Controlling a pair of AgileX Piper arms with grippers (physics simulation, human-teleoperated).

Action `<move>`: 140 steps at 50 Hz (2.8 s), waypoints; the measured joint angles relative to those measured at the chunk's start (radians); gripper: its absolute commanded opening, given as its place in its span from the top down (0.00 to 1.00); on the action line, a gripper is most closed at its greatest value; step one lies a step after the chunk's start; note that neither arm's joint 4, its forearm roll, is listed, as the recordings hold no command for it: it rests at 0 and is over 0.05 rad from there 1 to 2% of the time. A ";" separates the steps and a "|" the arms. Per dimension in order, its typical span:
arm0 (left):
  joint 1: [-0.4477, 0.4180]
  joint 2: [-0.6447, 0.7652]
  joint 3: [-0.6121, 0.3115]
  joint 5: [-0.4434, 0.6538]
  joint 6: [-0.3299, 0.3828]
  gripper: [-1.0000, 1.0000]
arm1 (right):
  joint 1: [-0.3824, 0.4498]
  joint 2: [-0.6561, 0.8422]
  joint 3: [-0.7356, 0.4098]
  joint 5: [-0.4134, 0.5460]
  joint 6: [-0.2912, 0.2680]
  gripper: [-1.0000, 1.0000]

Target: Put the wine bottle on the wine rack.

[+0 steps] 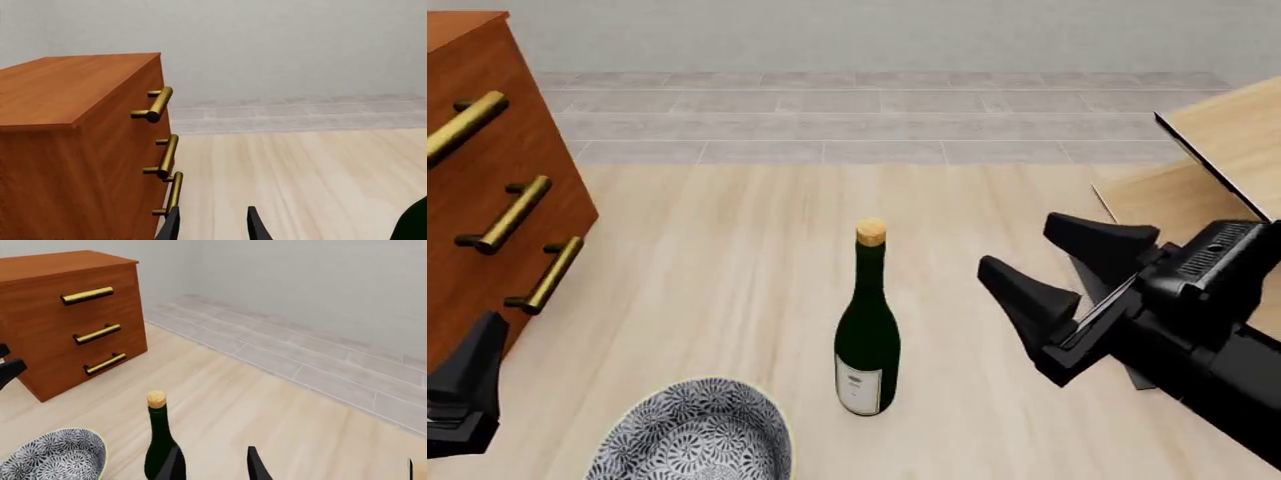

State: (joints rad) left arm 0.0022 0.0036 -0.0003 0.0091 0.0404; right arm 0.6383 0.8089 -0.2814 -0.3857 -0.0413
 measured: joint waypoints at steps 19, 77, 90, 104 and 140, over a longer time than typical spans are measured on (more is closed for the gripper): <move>0.008 -0.002 0.000 0.003 -0.006 0.00 | 0.068 0.091 -0.021 -0.059 0.000 0.00; 0.008 -0.003 0.000 0.026 -0.015 0.00 | 0.162 0.328 -0.073 -0.233 0.007 0.00; 0.010 -0.003 0.000 0.029 -0.016 0.00 | 0.175 0.370 -0.089 -0.259 0.013 0.00; 0.012 -0.003 0.000 0.021 -0.017 0.00 | 0.188 0.421 -0.104 -0.288 0.023 0.00; 0.021 -0.003 0.000 0.021 -0.018 0.00 | 0.204 0.525 -0.162 -0.330 0.017 0.00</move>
State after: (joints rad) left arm 0.0237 0.0003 -0.0002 0.0304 0.0221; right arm 0.8425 1.3335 -0.4438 -0.7158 -0.0241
